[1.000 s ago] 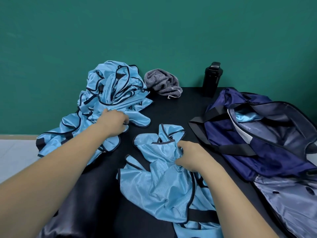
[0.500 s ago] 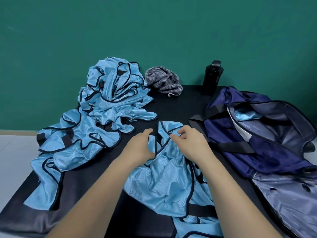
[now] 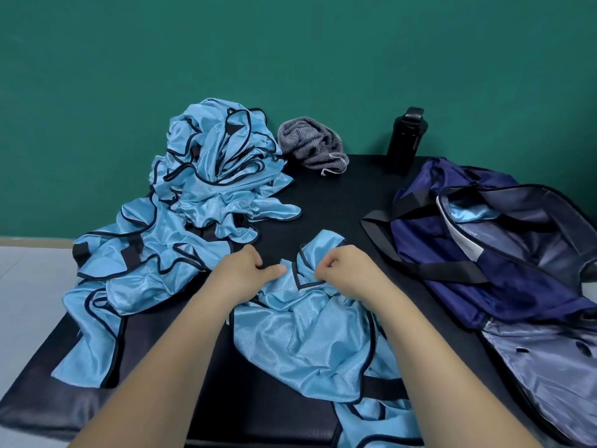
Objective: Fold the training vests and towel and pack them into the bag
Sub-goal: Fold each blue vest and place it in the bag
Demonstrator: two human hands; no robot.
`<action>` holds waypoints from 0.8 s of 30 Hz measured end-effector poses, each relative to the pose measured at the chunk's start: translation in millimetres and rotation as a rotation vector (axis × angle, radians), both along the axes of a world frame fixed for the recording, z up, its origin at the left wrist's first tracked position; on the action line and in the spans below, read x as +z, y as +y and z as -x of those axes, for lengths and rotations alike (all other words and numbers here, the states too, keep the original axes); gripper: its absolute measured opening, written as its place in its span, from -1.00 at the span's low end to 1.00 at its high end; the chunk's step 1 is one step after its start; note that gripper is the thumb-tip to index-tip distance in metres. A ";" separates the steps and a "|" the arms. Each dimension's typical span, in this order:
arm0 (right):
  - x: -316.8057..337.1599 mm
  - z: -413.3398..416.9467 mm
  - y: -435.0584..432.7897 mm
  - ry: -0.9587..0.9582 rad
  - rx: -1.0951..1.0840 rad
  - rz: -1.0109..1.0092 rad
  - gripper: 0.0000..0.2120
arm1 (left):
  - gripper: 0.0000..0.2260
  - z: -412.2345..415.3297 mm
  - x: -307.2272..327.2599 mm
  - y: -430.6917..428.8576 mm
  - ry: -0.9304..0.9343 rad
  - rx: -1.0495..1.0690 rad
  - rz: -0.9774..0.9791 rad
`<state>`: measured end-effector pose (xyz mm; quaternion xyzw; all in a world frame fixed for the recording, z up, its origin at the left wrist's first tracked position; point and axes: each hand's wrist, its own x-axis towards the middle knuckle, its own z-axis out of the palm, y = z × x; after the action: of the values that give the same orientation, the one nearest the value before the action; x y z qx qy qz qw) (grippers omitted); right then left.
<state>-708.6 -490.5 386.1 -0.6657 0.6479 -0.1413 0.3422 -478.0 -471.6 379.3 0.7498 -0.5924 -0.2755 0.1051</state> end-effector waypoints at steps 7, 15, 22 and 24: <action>24.4 36.7 8.8 0.196 0.153 -0.116 -0.81 | -0.83 6.4 0.3 1.0 0.281 -0.045 0.058; 12.3 19.3 5.8 0.187 0.081 -0.076 -0.71 | -0.89 -18.4 40.4 21.4 0.714 0.171 0.041; -22.7 -4.2 2.7 0.390 -0.015 0.232 -0.73 | -0.77 -43.2 37.5 68.6 0.701 0.095 0.027; -15.6 -0.5 4.6 0.332 -0.023 0.291 -0.87 | -0.76 -42.8 40.5 78.9 0.703 0.079 0.061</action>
<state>-708.1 -485.9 370.5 -0.7149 0.6756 -0.1255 0.1294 -435.2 -392.7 419.8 0.6281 -0.4983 -0.4945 0.3355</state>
